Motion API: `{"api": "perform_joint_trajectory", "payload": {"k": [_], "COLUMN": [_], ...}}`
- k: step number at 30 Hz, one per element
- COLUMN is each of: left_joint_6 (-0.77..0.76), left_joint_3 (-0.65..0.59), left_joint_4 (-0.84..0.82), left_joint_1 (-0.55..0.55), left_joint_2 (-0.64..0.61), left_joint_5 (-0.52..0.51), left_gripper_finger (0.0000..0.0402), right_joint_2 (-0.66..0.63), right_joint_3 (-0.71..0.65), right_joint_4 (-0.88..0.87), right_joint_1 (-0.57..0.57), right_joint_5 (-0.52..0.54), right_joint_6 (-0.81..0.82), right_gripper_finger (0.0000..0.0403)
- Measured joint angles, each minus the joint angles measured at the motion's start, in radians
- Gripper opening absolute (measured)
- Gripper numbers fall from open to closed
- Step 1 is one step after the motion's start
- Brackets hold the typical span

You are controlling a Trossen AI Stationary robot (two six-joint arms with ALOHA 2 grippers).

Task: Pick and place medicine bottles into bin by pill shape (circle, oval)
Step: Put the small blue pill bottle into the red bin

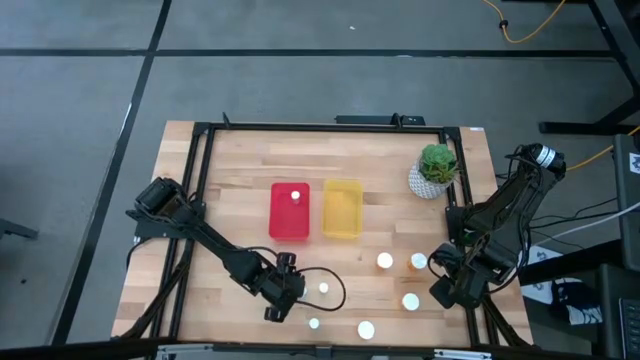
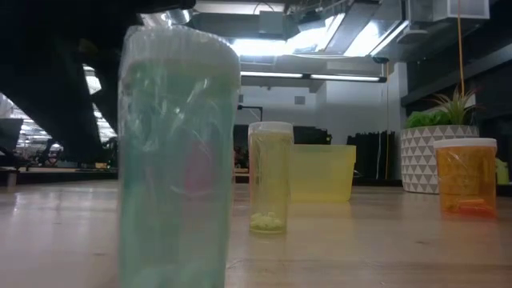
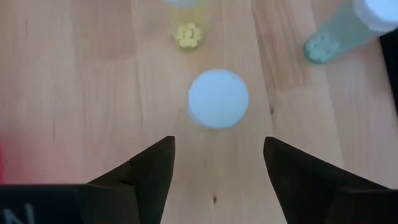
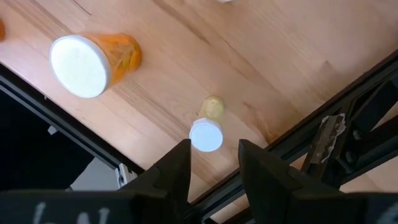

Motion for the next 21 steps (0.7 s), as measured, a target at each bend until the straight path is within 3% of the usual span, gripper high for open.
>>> {"api": "perform_joint_trajectory", "payload": {"k": [21], "left_joint_6": [0.0], "left_joint_3": [0.0], "left_joint_4": [0.072], "left_joint_1": [0.004], "left_joint_2": [0.0], "left_joint_5": [-0.001], "left_gripper_finger": [0.0238], "right_joint_2": [0.0], "right_joint_3": [0.0], "right_joint_4": [0.0], "right_joint_1": [0.0], "right_joint_5": [0.015], "right_joint_6": [0.0], "right_gripper_finger": [0.0135]}}
